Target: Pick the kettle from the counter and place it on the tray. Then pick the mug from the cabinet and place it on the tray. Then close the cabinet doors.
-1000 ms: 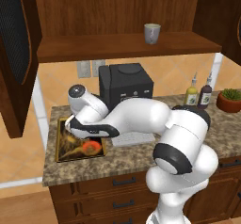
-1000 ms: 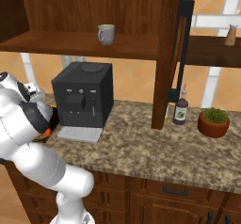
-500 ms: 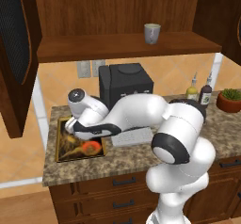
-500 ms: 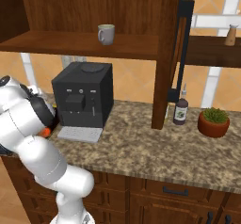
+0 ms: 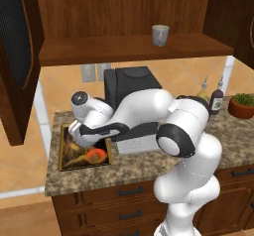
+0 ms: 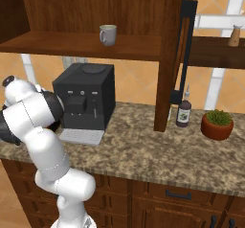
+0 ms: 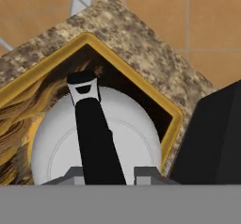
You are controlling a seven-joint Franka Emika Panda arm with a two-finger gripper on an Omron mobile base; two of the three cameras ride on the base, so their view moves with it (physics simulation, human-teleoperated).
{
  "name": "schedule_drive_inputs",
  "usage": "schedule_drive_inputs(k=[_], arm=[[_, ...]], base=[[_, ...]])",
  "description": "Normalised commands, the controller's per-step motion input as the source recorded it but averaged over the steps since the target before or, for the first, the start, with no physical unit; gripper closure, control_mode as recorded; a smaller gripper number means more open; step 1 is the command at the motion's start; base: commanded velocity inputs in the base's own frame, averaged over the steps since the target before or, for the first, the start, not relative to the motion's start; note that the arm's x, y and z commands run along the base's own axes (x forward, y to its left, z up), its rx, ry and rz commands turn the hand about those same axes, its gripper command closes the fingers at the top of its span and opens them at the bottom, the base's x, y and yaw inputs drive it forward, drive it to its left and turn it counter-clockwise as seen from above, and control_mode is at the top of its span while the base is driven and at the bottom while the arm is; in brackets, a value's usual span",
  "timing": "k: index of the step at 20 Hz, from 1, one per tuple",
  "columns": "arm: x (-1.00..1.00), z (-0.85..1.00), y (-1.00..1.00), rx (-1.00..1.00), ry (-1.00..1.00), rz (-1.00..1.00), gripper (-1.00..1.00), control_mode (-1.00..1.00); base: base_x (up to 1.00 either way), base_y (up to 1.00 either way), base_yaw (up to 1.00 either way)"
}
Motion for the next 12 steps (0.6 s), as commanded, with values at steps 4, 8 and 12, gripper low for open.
schedule_drive_inputs(k=[4,8,12], arm=[[0.13,-0.33,0.08,0.0,-0.01,-0.01,-1.0,-1.0],[-0.04,-0.07,0.0,0.0,-0.11,-0.06,-1.0,-1.0],[-0.06,0.08,0.0,0.0,-0.14,-0.05,-1.0,-1.0]], base=[[0.0,0.0,0.0],[0.0,0.0,0.0],[0.0,0.0,0.0]])
